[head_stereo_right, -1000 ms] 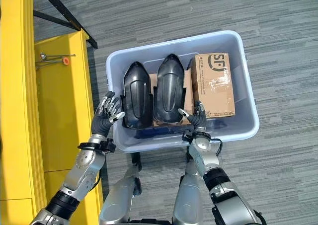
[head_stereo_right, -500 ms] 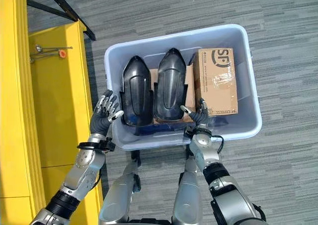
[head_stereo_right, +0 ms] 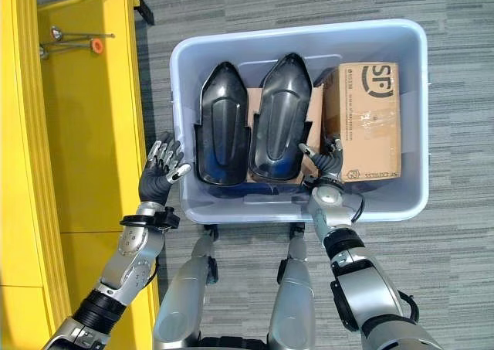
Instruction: Move parts from the plastic box to the shelf.
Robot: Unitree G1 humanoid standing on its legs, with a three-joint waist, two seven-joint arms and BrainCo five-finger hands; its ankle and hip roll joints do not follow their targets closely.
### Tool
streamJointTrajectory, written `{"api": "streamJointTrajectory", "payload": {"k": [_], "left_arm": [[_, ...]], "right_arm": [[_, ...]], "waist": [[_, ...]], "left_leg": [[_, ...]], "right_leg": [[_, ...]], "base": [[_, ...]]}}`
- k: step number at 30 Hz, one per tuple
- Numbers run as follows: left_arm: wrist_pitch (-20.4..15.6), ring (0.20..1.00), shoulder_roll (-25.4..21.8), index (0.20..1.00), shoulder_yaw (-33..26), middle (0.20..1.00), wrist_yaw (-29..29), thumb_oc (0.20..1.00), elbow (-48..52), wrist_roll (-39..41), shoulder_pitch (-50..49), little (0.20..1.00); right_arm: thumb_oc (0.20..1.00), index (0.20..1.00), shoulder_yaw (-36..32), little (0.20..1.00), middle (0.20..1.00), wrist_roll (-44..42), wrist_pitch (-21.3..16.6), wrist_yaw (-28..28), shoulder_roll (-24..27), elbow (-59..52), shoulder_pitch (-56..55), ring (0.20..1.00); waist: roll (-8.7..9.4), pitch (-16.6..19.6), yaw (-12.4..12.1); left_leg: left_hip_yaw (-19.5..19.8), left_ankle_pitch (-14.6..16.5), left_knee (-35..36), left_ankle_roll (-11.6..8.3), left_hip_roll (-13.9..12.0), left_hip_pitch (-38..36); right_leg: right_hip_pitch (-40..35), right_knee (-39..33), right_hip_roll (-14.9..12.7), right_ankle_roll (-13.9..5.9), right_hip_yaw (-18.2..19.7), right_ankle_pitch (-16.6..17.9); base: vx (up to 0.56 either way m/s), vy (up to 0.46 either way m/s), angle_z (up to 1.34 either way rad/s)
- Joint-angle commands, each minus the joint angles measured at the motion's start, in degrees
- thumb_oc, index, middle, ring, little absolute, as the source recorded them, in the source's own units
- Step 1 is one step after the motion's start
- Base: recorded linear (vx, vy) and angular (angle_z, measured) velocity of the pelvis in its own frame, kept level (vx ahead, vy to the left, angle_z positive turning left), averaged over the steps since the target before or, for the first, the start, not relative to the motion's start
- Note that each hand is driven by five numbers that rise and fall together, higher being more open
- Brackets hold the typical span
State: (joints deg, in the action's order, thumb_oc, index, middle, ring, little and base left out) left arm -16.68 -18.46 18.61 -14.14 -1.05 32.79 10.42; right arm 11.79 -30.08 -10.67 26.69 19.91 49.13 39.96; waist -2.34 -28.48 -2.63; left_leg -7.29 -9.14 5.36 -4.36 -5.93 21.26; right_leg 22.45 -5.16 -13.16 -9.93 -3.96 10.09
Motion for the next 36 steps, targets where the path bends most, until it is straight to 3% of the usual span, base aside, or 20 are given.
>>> {"api": "streamJointTrajectory", "payload": {"k": [1, 19, 28, 30, 36], "left_arm": [[-3.4, 1.0, -2.7, 1.0, 0.1, 1.0, -0.5, 1.0, 5.8, 0.0, -0.6, 1.0], [-3.7, 1.0, -3.5, 1.0, 0.8, 1.0, -2.5, 1.0, 7.0, -0.5, 1.1, 1.0], [-3.6, 1.0, -3.5, 1.0, 1.7, 1.0, -3.6, 1.0, 7.2, -0.6, 2.1, 1.0], [-3.8, 1.0, -3.6, 1.0, 1.6, 1.0, -3.8, 1.0, 7.1, -0.7, 2.2, 1.0], [-4.0, 1.0, -4.0, 1.0, 1.2, 1.0, -4.2, 1.0, 7.0, -0.7, 1.4, 1.0]], "right_arm": [[1.0, 1.0, -0.7, 1.0, 1.0, -1.2, -1.6, 1.4, 1.5, 2.7, 4.1, 1.0], [1.0, 1.0, 0.3, 1.0, 1.0, -2.4, 0.5, 1.9, 3.1, 15.8, 11.9, 1.0], [1.0, 1.0, 0.2, 1.0, 1.0, -1.6, 3.1, 2.8, 1.5, 22.9, 13.4, 1.0], [0.2, 0.2, 0.9, 0.2, 0.2, -0.3, 3.3, 3.1, 0.9, 22.8, 13.1, 0.2], [0.2, 0.2, 1.7, 0.2, 0.2, 3.9, 4.7, 3.1, 0.8, 23.5, 11.4, 0.2]], "waist": [[2.14, 0.9, -1.0], [2.85, -1.3, -4.0], [2.94, -1.3, -5.4], [3.26, -1.3, -5.3], [3.59, -1.3, -5.2]], "left_leg": [[2.0, 4.7, -3.8, -1.87, -1.9, 0.0], [5.6, 4.9, -5.0, -1.58, -1.2, 4.6], [6.9, 4.6, -4.2, -1.35, -0.9, 5.4], [7.0, 4.2, -4.1, -1.23, -0.8, 5.8], [7.3, 4.6, -3.9, -1.02, -0.7, 5.4]], "right_leg": [[1.9, 6.2, -4.0, -1.62, -1.8, -0.8], [2.3, 6.2, -4.0, -1.47, -4.7, -1.4], [2.3, 6.0, -3.9, -1.58, -5.5, -1.6], [2.7, 5.9, -3.9, -1.56, -5.5, -1.3], [2.3, 6.2, -3.8, -1.54, -5.3, -1.7]], "base": [[0.0, 0.0, 0.0], [0.0, -0.002, 0.12], [0.0, 0.007, 0.05], [-0.01, 0.019, 0.09], [0.0, 0.011, 0.0]]}}
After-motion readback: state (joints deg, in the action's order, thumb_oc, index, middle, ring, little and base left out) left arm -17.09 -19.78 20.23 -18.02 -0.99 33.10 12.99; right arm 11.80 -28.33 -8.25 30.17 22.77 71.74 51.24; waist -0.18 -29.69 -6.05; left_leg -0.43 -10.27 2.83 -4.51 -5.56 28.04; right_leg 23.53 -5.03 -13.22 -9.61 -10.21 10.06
